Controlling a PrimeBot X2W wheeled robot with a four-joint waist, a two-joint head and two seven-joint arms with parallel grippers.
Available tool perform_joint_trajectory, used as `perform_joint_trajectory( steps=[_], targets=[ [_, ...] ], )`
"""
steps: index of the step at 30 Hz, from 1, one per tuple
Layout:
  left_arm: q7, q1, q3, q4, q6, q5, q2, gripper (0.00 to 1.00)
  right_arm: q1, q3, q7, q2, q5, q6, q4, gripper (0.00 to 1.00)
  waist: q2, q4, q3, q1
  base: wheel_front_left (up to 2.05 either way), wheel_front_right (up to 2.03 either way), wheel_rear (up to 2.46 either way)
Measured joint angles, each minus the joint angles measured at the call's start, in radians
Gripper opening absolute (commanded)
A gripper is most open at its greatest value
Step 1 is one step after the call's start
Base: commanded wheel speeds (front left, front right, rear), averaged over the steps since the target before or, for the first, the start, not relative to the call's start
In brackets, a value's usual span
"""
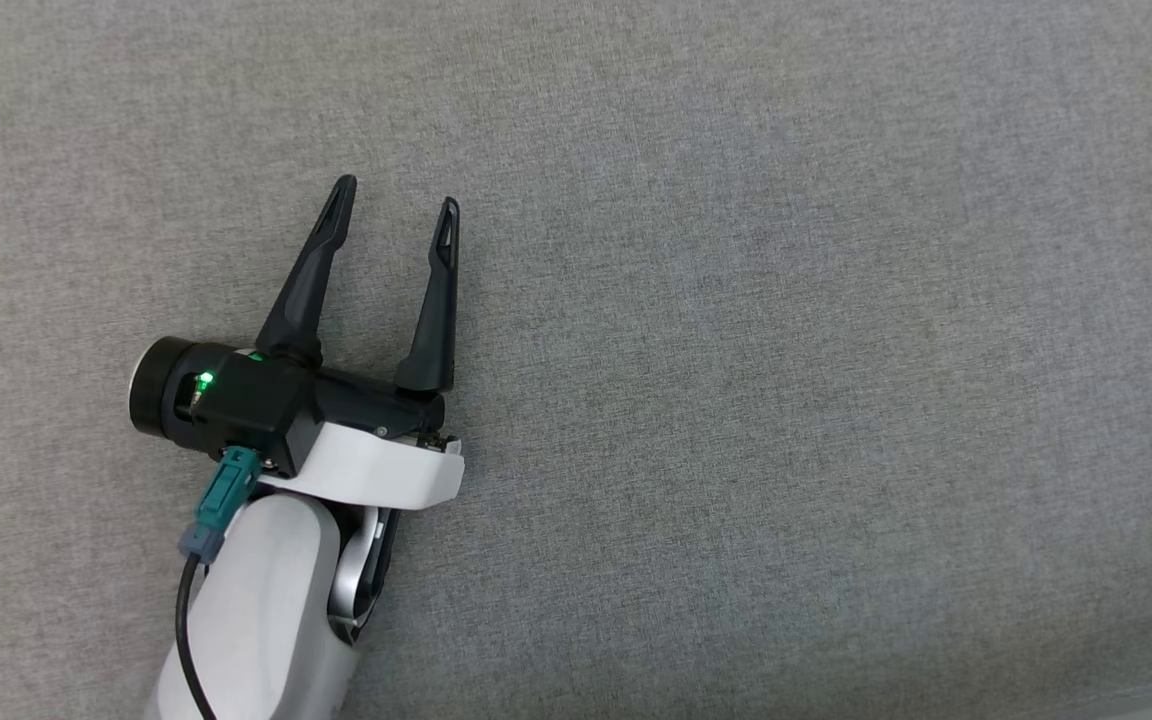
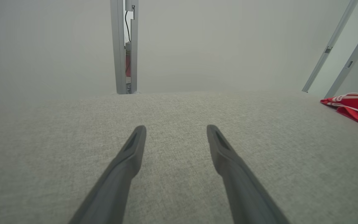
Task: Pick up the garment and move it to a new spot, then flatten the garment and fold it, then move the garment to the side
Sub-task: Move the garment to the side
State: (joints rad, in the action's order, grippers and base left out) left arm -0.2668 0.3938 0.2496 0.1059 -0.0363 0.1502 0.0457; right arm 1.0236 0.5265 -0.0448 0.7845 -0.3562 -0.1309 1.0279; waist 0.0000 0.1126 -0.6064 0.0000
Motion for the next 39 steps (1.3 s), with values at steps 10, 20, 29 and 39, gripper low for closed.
perform_joint_trajectory(
  steps=[10, 20, 29, 39],
  targets=[
    [0.003, -0.029, -0.002, 0.006, -0.009, 0.025, 0.003, 1.00, 0.038, -0.048, -0.043, -0.056, 0.079, 0.000, -0.012, 1.00, 0.0000, -0.010, 0.082, 0.0000, 0.00, 0.00, 0.00],
    [0.004, -0.093, -0.044, -0.016, -0.022, 0.046, 0.003, 1.00, -0.046, -0.129, -0.181, -0.231, 0.029, 0.000, -0.245, 1.00, 0.0000, -0.016, 0.222, 0.0000, 0.00, 0.00, 0.00],
    [0.004, -0.195, -0.092, -0.044, -0.035, 0.065, 0.003, 1.00, -0.323, -0.295, -0.215, -0.437, 0.051, 0.000, -0.541, 1.00, 0.0000, -0.031, 0.357, 0.0000, 0.00, 0.00, 0.00],
    [0.004, -0.309, -0.151, -0.065, -0.050, 0.081, 0.003, 1.00, -0.712, -0.395, -0.217, -0.694, 0.167, 0.000, -0.788, 1.00, 0.0000, -0.066, 0.458, 0.0000, 0.00, 0.00, 0.00]
  ],
)
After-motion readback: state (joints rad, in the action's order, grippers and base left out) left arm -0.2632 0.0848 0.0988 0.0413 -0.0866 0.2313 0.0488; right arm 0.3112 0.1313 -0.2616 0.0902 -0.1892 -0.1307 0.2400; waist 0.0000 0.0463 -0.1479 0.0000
